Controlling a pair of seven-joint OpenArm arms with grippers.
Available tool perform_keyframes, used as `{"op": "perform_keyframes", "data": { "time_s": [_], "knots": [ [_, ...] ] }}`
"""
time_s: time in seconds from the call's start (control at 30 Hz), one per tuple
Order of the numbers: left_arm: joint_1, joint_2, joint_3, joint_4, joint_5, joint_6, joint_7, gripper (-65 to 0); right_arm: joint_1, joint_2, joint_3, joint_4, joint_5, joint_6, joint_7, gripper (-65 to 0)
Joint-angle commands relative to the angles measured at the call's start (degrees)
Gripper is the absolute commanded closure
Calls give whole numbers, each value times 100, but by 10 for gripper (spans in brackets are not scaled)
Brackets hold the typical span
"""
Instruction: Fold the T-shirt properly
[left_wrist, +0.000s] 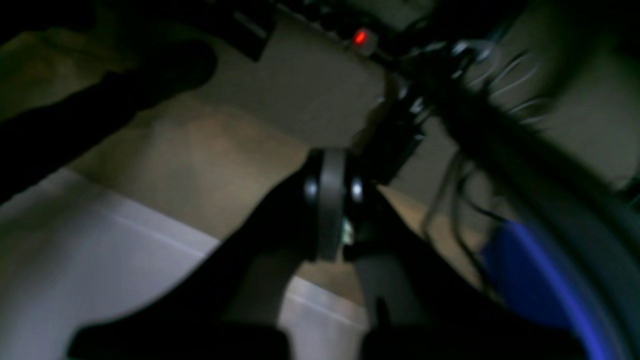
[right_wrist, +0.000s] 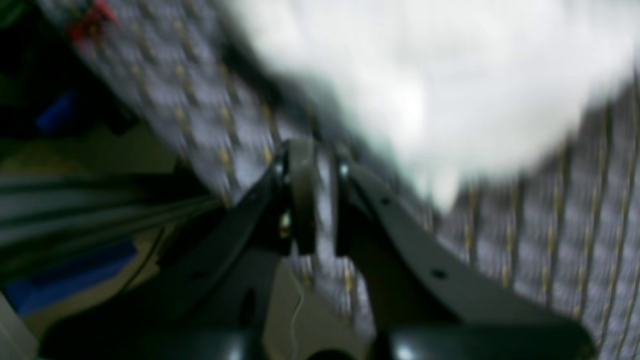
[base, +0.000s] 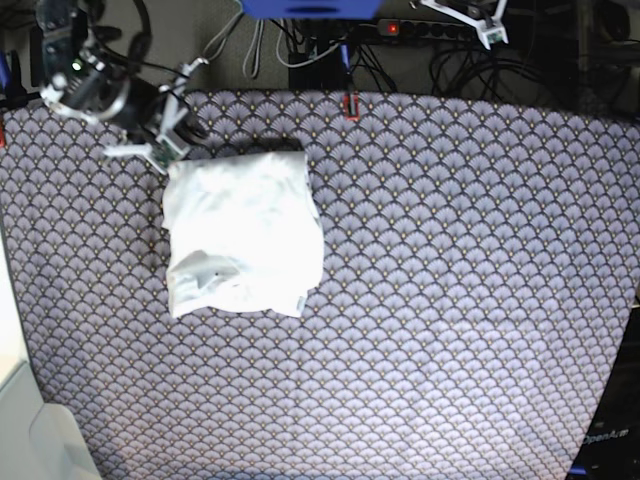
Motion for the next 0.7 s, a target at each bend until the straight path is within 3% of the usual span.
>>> {"op": "perform_keyframes", "data": {
  "time_s": [0.0, 0.13, 0.27, 0.47, 0.67],
  "knots": [
    [-52, -11, 132, -291, 57, 2, -297, -2, -194, 169, 152, 71, 114, 32, 293, -41],
    [-606, -28, 835, -1636, 57, 2, -1291, -2, -880, 415, 706, -360, 105, 32, 820, -41],
    [-1266, -11, 1407, -2638, 48, 2, -1704, -2, -994, 415, 1084, -1274, 105, 32, 1172, -40],
    [-2145, -2, 1776, -3640, 30, -7, -1756, -3, -854, 406, 1146, -3173, 79, 32, 1831, -40],
    [-2830, -2, 1811, -4598, 30, -77, -1774, -3, -124, 222, 1146, -5784, -1178, 32, 2974, -40]
  ]
}}
